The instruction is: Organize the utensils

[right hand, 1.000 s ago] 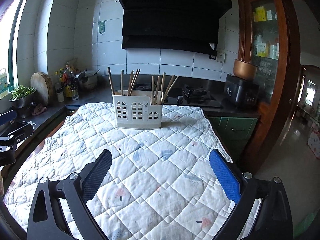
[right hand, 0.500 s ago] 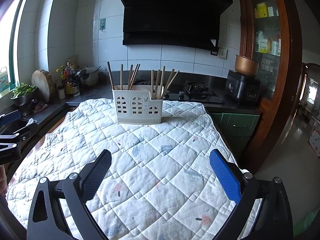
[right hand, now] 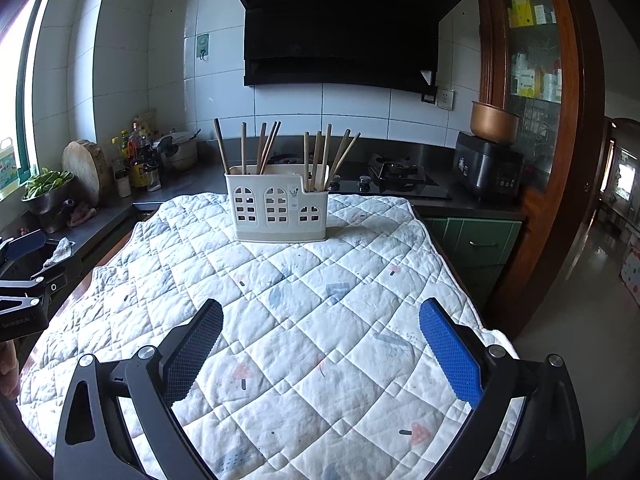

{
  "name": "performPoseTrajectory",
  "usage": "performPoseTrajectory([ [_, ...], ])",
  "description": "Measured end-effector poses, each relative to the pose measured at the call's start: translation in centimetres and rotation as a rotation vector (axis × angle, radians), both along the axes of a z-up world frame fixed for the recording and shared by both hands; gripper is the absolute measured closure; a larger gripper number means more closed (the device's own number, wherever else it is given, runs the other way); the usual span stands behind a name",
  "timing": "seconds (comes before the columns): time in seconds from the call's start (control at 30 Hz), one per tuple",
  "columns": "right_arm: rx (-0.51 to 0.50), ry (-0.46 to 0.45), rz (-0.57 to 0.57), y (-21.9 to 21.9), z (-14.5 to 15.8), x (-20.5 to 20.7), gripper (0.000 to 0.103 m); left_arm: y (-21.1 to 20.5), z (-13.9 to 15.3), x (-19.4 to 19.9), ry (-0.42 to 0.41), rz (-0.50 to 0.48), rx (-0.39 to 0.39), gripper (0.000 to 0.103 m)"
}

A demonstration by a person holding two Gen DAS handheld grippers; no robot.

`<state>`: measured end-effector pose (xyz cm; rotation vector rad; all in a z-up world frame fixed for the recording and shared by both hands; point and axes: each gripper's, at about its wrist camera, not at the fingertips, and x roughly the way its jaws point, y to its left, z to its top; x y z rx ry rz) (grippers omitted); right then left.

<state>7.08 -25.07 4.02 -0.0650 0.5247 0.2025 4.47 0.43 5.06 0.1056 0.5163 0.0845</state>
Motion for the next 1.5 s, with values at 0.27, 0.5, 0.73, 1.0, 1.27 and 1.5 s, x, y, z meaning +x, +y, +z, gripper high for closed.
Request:
performPoseTrajectory([
  [0.27,-0.002,0.012,0.008,0.3,-0.5,0.0,0.008,-0.1,0.0,-0.2,-0.001,0.002,-0.003,0.008],
  [0.5,-0.003,0.006,0.014,0.5,-0.2,-0.3,0.008,-0.1,-0.1,-0.3,0.001,0.003,-0.01,0.008],
  [0.73,0.004,0.016,0.016,0.7,-0.4,-0.7,0.008,-0.1,-0.4,-0.6,0.012,0.004,-0.021,0.008],
  [1.0,-0.026,-0.001,0.028,0.9,-0.3,-2.0,0.008,-0.4,-0.3,-1.5,0.002,0.005,-0.024,0.008],
  [1.27,-0.017,-0.014,0.027,0.5,-0.2,-2.6,0.008,-0.4,-0.5,-2.5,-0.008,0.018,-0.026,0.008],
  [1.5,-0.008,-0.019,0.028,0.2,-0.4,-3.2,0.008,-0.2,-0.8,-3.4,-0.018,0.028,-0.039,0.008],
])
